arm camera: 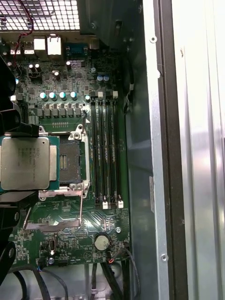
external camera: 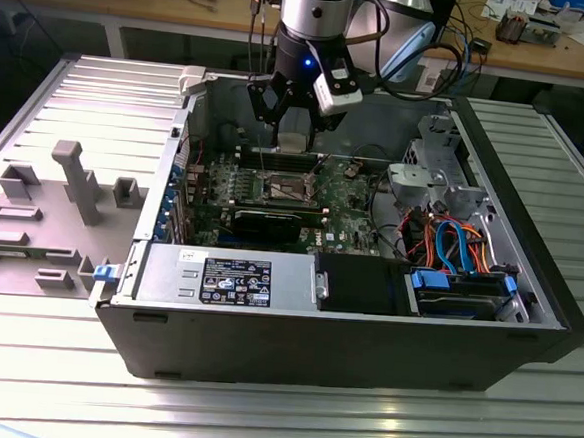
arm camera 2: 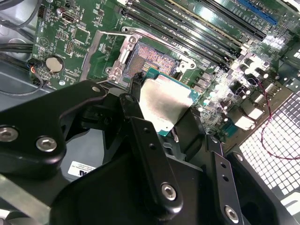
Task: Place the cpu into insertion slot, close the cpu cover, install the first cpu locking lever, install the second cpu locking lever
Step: 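Place the cpu into insertion slot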
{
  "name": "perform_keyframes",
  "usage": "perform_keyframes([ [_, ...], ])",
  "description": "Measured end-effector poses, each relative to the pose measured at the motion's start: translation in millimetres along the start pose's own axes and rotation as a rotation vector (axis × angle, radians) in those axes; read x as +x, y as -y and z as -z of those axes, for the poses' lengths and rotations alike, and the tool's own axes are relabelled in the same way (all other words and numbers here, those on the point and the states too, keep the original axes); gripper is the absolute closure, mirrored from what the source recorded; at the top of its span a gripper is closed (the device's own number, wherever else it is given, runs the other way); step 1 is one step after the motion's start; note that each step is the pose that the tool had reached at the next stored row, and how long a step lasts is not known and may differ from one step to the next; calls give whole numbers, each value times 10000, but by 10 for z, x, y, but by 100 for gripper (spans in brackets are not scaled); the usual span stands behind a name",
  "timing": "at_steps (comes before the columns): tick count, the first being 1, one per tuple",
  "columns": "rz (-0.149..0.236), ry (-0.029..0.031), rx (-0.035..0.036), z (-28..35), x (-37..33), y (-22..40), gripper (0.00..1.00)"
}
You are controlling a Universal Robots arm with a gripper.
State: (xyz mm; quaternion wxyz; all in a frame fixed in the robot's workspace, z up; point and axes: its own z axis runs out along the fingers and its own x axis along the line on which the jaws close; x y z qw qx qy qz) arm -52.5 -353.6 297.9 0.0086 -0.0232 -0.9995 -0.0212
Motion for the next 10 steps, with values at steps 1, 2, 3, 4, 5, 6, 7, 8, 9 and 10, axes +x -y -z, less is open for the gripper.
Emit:
perform_keyframes([
  [1, -19, 0, 0, 0, 0, 0, 45],
  [2, -40, 1, 0, 0, 0, 0, 45],
  [3, -61, 2, 0, 0, 0, 0, 45],
  [4, -78, 3, -1, -1, 0, 0, 45],
  [5, -89, 4, -1, -1, 0, 0, 45],
  [6, -101, 4, -1, -1, 0, 0, 45],
  [7, -123, 5, -2, -2, 0, 0, 45],
  [8, -137, 6, -2, -2, 0, 0, 45],
  [9, -148, 6, -2, -2, 0, 0, 45],
  [10, -165, 7, -2, -2, 0, 0, 45],
])
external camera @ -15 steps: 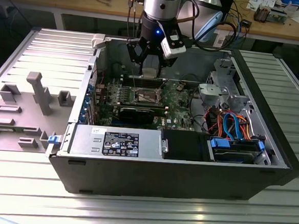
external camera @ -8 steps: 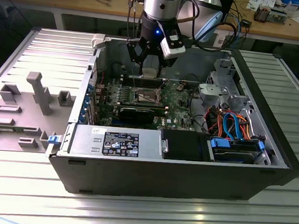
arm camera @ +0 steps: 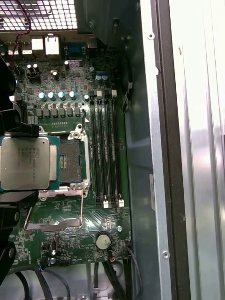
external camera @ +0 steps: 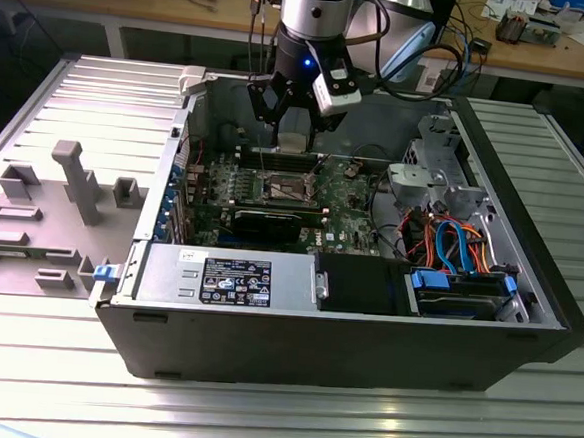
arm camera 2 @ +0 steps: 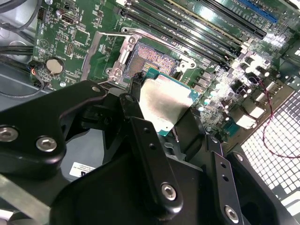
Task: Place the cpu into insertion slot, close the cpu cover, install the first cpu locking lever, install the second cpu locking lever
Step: 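Place the cpu into insertion slot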
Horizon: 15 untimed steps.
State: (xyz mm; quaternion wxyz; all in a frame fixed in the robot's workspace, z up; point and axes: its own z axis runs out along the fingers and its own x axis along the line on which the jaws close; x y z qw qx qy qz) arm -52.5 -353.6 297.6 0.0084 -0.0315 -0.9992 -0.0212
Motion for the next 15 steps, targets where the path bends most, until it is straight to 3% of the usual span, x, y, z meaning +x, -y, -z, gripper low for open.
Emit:
perform_keyframes([
  [15, -119, 6, -3, -3, 0, 0, 45],
])
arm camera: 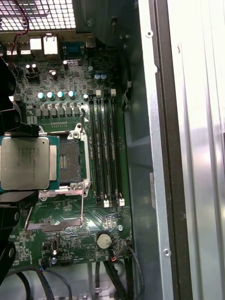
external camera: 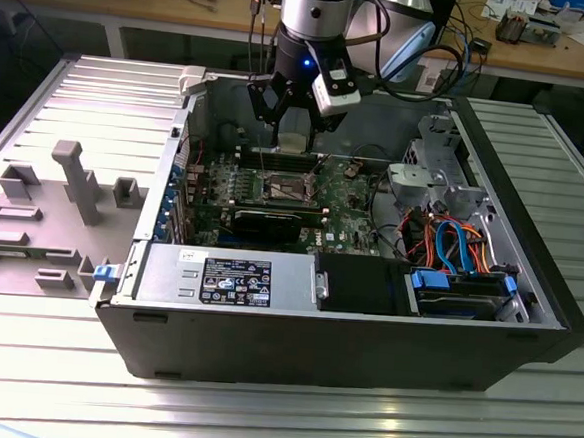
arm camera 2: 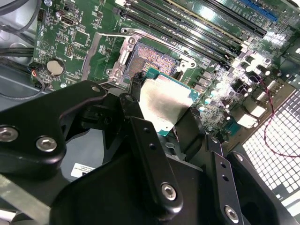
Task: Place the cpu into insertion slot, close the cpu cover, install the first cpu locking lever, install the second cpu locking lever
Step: 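Place the cpu into insertion slot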
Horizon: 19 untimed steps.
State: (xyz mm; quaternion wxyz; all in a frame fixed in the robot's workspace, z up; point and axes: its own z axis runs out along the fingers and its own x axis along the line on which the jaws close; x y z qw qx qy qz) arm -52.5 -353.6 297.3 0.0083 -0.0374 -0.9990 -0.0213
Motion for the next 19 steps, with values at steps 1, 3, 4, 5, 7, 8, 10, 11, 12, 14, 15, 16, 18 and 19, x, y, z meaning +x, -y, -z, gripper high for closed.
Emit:
perform_keyframes([
  [1, -7, 0, 0, 0, 0, 0, 45],
  [3, -17, 0, 0, 0, 0, 0, 45],
  [4, -28, 0, 0, 0, 0, 0, 45],
  [5, -39, 1, -1, 0, 0, 0, 45],
  [7, -53, 2, -1, 0, 0, 0, 45],
  [8, -60, 2, -1, 0, 0, 0, 45],
  [10, -82, 3, -2, -1, 0, 0, 45],
  [11, -90, 4, -2, -1, 0, 0, 45],
  [12, -102, 4, -2, -1, 0, 0, 45],
  [14, -144, 6, -3, -1, 0, 0, 45],
  [15, -158, 7, -4, -1, 0, 0, 45],
  [16, -180, 7, -4, -1, 0, 0, 45],
  [18, -228, 9, -5, -1, 0, 0, 45],
  [19, -250, 10, -4, -1, 0, 0, 45],
])
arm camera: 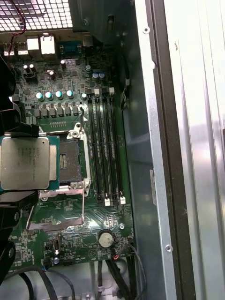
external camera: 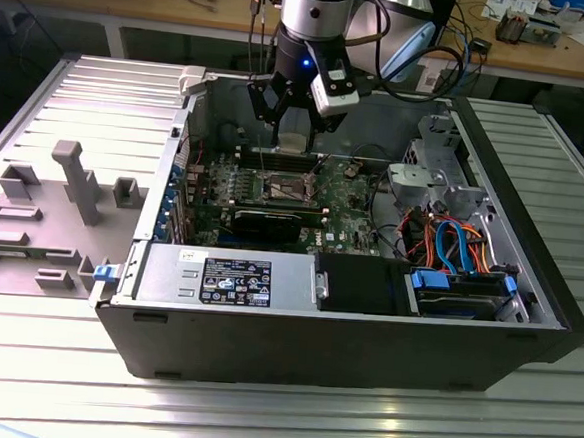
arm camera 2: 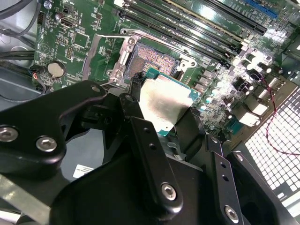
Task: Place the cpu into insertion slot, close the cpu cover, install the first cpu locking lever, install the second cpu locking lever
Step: 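Place the cpu into insertion slot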
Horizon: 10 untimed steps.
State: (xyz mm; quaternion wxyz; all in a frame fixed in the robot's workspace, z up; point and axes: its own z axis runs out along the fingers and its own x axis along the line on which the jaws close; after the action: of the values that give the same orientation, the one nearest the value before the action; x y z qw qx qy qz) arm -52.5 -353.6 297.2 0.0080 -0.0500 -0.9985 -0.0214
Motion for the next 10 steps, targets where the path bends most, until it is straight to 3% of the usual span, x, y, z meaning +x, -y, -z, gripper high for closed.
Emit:
perform_keyframes([
  [10, -177, 8, -4, -1, 0, 0, 45],
])
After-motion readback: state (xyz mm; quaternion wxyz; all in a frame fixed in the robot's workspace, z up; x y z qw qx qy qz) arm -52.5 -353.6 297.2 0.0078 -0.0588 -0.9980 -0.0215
